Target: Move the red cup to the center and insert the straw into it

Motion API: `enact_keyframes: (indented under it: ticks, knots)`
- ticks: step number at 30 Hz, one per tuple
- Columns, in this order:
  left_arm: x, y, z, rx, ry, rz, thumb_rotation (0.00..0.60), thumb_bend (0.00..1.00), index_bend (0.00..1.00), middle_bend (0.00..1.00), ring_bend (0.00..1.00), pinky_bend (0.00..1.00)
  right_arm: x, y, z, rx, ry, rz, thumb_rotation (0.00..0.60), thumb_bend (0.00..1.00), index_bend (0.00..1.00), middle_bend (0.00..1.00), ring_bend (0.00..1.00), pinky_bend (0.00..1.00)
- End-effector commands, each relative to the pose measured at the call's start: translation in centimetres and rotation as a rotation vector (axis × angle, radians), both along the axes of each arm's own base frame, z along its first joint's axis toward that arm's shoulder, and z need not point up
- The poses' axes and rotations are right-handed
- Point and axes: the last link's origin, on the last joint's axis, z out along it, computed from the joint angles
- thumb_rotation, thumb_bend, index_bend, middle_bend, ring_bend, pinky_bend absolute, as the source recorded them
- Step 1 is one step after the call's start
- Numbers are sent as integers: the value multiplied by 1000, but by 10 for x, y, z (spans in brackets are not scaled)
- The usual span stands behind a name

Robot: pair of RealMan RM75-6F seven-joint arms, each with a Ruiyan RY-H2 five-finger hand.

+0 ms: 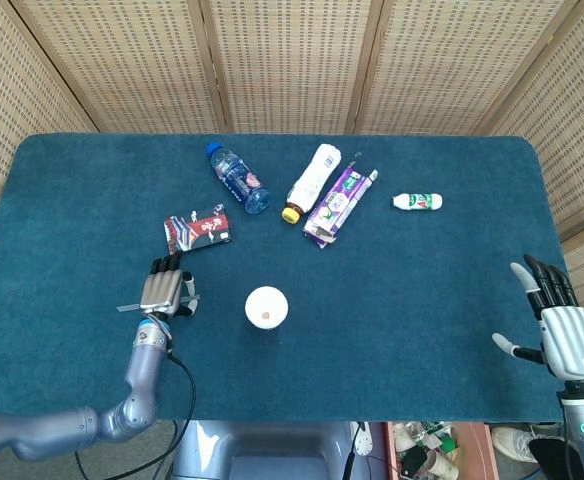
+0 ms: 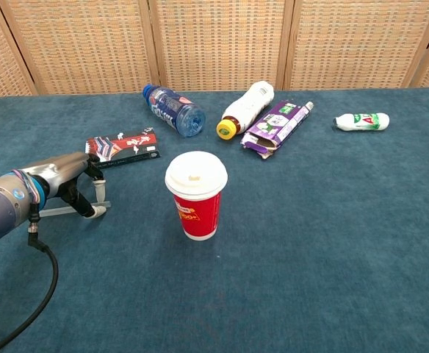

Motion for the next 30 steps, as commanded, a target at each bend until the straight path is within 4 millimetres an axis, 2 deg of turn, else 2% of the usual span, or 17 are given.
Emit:
enact_keyframes:
  ticks: [1, 5, 8, 11, 13, 14, 15, 21, 24, 27, 30]
  knots:
    - [3, 1, 6, 17, -28, -4, 600, 372, 602, 0, 0, 0, 0, 0, 0, 0, 0, 0, 600, 0, 56, 0, 0, 0]
    - [13, 4, 20, 68, -116, -42, 600, 372, 604, 0, 0, 0, 0, 0, 0, 1, 0, 0, 600, 0, 56, 0, 0, 0]
    - [27, 6, 41, 135, -258, -114, 600, 372, 609, 0, 0, 0, 0, 0, 0, 0, 0, -3, 600, 0, 56, 0, 0, 0]
    - [35, 5, 54, 166, -364, -166, 600, 372, 620, 0, 0, 0, 0, -1, 0, -1, 0, -4, 600, 0, 56, 0, 0, 0]
    - [45, 3, 65, 170, -491, -222, 600, 372, 621, 0, 0, 0, 0, -1, 0, -1, -1, -3, 600, 0, 56, 0, 0, 0]
    - [59, 0, 78, 171, -644, -269, 600, 372, 621, 0, 0, 0, 0, -1, -1, -1, 1, -3, 600, 0, 56, 0, 0, 0]
    - [62, -3, 86, 168, -713, -306, 600, 372, 621, 0, 0, 0, 0, -1, -1, -1, 2, -4, 600, 0, 56, 0, 0, 0]
    - [71, -9, 106, 207, -887, -451, 600, 374, 621, 0, 0, 0, -1, -2, -1, -3, 4, -9, 600, 0, 56, 0, 0, 0]
    - [81, -15, 115, 203, -1064, -484, 600, 383, 622, 0, 0, 0, -2, -2, -1, -4, 7, -14, 600, 0, 56, 0, 0, 0]
    - [98, -29, 125, 140, -1343, -526, 600, 404, 628, 0, 0, 0, -4, -3, 0, -9, 10, -26, 600, 0, 56, 0, 0, 0]
    - [100, -35, 124, 66, -1463, -502, 600, 414, 633, 0, 0, 0, -5, -4, 1, -13, 8, -32, 600, 0, 56, 0, 0, 0]
